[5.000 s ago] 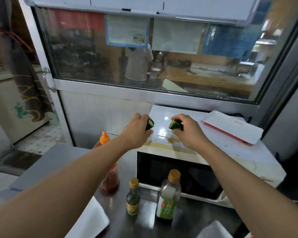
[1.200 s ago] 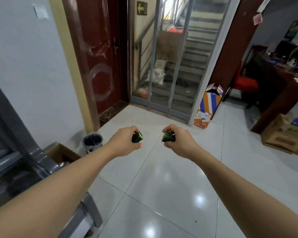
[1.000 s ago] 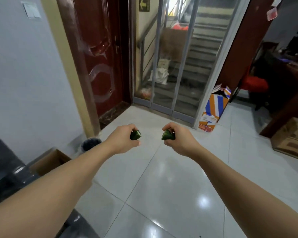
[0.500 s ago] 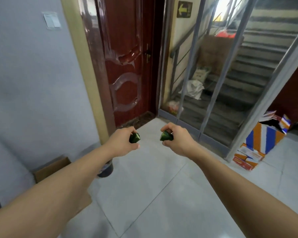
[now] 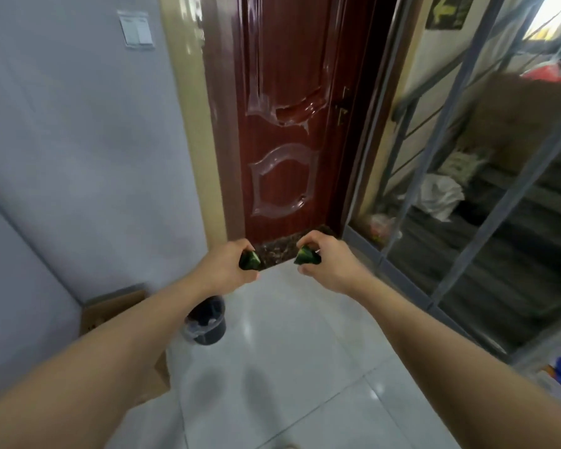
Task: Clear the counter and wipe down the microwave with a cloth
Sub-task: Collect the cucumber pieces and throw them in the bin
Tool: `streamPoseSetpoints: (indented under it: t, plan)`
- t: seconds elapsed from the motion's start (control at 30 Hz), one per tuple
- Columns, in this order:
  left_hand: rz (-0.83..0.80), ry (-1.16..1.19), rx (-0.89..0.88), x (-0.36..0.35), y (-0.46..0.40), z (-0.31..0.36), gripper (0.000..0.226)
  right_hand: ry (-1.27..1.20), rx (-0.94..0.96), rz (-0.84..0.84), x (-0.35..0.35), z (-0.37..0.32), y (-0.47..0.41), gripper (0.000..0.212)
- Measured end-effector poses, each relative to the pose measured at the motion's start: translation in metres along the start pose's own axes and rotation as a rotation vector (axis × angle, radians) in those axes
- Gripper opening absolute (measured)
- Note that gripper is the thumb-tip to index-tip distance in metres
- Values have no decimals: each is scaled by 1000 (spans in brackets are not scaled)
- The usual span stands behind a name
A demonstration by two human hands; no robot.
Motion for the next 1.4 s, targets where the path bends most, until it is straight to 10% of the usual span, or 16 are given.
streamPoseSetpoints:
  t: [0.7, 1.4]
  plan:
    - [207, 85, 463, 4, -236, -85, 34, -28, 384, -433, -44, 19, -323, 40]
    - [455, 119, 1108, -30, -225, -210, 29, 28, 817, -939, -219, -43, -433, 32]
Point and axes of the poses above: each hand's wrist, its own y-axis away from the middle knuckle, its own x-axis out of the back of the hand, z = x × y, the point moved 8 cm from there along -y, towards the middle knuckle, and after that the axes turned 3 degrees about z, right-handed, at the moved point
